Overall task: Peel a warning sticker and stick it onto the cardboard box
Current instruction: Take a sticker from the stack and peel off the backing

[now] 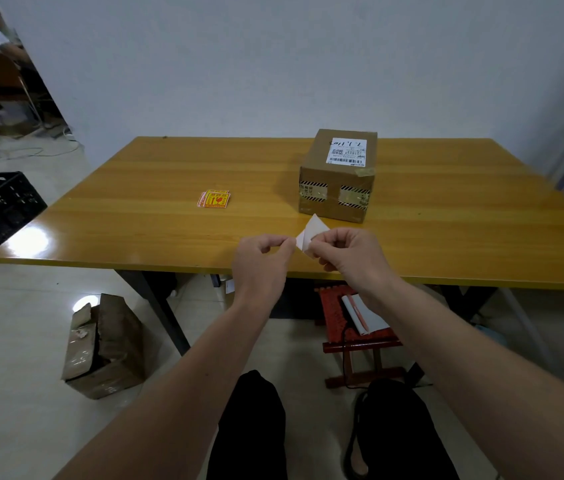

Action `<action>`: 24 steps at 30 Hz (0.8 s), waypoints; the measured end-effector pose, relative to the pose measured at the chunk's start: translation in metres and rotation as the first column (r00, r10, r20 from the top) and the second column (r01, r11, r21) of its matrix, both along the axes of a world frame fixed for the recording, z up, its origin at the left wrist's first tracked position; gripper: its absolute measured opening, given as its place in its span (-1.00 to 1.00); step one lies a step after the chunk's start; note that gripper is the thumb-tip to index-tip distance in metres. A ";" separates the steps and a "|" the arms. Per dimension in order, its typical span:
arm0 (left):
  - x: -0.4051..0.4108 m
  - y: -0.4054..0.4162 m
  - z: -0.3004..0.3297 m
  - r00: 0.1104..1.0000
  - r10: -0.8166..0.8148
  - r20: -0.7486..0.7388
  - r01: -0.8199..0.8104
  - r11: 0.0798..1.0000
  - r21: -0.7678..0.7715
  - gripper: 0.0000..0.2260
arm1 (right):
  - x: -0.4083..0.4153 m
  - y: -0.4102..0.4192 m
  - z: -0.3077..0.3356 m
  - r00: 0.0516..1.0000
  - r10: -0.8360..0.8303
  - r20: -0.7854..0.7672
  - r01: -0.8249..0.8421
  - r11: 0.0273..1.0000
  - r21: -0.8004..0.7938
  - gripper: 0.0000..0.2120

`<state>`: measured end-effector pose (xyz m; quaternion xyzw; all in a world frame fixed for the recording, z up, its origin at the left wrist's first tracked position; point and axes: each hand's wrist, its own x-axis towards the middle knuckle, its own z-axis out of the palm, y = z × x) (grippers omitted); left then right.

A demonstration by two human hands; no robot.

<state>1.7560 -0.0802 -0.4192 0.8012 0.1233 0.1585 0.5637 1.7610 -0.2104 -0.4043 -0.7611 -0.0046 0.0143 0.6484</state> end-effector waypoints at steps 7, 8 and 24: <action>0.001 0.004 0.007 0.999 0.037 -0.040 -0.041 0.993 -0.113 -0.88 | 0.001 -0.004 0.000 1.000 -0.016 -0.023 0.016 1.000 0.020 -0.94; 0.001 0.004 0.007 0.998 0.041 -0.042 -0.046 0.990 -0.130 -0.87 | 0.001 -0.004 0.000 1.000 -0.019 -0.023 0.020 1.000 0.022 -0.92; 0.002 0.004 0.015 0.960 0.101 -0.262 -0.238 0.787 -0.569 -0.89 | 0.006 -0.021 -0.003 0.989 -0.132 -0.060 0.134 0.991 0.030 -0.86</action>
